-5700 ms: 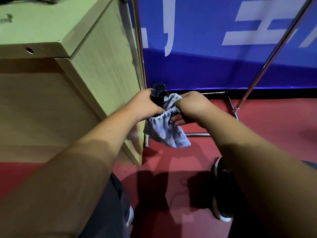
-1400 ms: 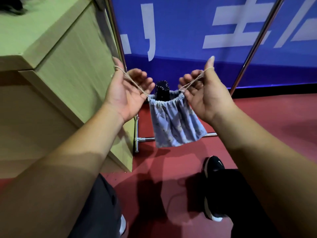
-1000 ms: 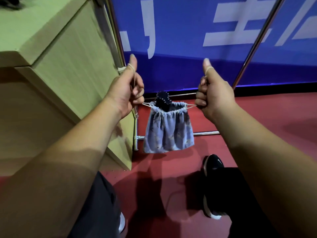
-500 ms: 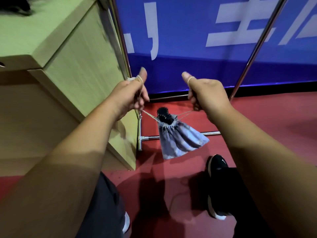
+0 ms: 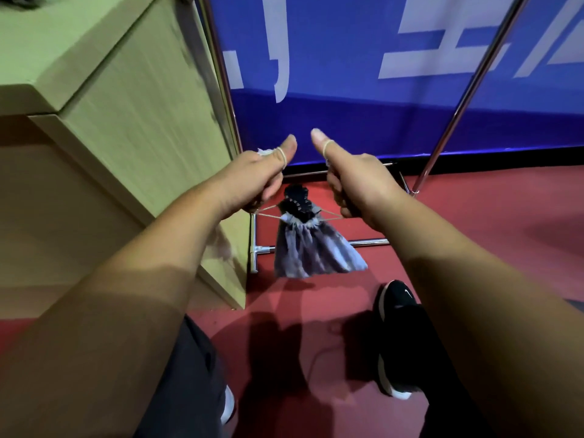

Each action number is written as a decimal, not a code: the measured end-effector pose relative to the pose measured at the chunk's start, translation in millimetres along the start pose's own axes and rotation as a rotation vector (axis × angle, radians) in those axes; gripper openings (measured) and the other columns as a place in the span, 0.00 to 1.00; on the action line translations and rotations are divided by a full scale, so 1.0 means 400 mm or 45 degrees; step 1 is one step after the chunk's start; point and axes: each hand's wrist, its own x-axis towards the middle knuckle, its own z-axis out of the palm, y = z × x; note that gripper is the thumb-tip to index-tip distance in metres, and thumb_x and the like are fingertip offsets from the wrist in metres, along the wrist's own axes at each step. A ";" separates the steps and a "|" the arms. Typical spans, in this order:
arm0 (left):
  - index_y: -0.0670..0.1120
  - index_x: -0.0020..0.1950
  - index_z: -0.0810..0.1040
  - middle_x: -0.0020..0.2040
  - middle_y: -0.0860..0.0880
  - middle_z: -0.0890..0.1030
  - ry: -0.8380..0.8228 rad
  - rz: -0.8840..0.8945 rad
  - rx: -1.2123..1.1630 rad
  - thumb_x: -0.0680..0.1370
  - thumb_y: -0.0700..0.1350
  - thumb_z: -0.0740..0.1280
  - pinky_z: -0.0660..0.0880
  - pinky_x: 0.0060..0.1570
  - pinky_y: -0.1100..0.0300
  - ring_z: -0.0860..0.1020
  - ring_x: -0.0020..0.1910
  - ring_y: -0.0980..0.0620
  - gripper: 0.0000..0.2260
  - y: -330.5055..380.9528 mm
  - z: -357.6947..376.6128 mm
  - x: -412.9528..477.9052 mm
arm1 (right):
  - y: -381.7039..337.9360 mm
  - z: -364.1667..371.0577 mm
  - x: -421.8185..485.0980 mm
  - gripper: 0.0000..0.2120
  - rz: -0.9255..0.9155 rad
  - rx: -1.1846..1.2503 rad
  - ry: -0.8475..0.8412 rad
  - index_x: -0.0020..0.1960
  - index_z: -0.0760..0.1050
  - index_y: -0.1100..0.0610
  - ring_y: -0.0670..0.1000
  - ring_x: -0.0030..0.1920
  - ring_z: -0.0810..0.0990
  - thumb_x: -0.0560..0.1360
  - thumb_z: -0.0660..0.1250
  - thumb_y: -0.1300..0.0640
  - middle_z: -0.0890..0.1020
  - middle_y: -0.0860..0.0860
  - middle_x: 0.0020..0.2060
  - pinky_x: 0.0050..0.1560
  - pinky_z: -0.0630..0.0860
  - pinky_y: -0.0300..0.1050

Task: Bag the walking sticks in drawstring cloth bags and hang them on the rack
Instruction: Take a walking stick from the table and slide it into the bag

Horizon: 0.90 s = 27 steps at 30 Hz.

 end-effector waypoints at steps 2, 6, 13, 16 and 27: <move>0.42 0.26 0.66 0.27 0.41 0.63 -0.014 0.003 0.066 0.77 0.79 0.54 0.63 0.30 0.58 0.63 0.24 0.48 0.41 -0.007 -0.009 -0.005 | 0.003 0.003 0.000 0.35 -0.027 -0.089 0.027 0.33 0.57 0.49 0.58 0.33 0.56 0.69 0.71 0.23 0.59 0.55 0.30 0.32 0.58 0.48; 0.43 0.27 0.62 0.27 0.42 0.58 -0.043 -0.006 -0.108 0.73 0.81 0.60 0.60 0.29 0.58 0.58 0.26 0.48 0.40 -0.011 -0.030 -0.009 | 0.003 -0.006 0.002 0.36 -0.058 -0.160 0.143 0.30 0.56 0.50 0.55 0.25 0.58 0.69 0.73 0.25 0.61 0.54 0.27 0.28 0.60 0.45; 0.44 0.26 0.60 0.24 0.46 0.55 0.000 -0.009 -0.406 0.66 0.81 0.65 0.58 0.28 0.62 0.54 0.23 0.51 0.40 -0.021 -0.049 -0.011 | 0.004 -0.016 0.009 0.36 -0.164 -0.196 0.244 0.28 0.59 0.52 0.56 0.27 0.65 0.72 0.71 0.26 0.65 0.57 0.27 0.38 0.70 0.51; 0.42 0.26 0.67 0.23 0.45 0.58 0.021 -0.029 -0.518 0.67 0.82 0.65 0.64 0.29 0.60 0.59 0.22 0.50 0.41 -0.029 -0.055 -0.008 | 0.004 -0.017 0.008 0.32 -0.157 0.023 0.092 0.28 0.66 0.50 0.54 0.29 0.67 0.72 0.72 0.26 0.68 0.57 0.31 0.39 0.74 0.52; 0.46 0.32 0.77 0.34 0.42 0.76 0.442 0.064 -0.469 0.70 0.73 0.75 0.75 0.47 0.50 0.73 0.34 0.45 0.30 -0.035 -0.012 0.018 | 0.025 -0.002 0.052 0.28 -0.172 -0.064 0.149 0.44 0.79 0.54 0.49 0.36 0.80 0.71 0.74 0.28 0.80 0.52 0.36 0.44 0.84 0.45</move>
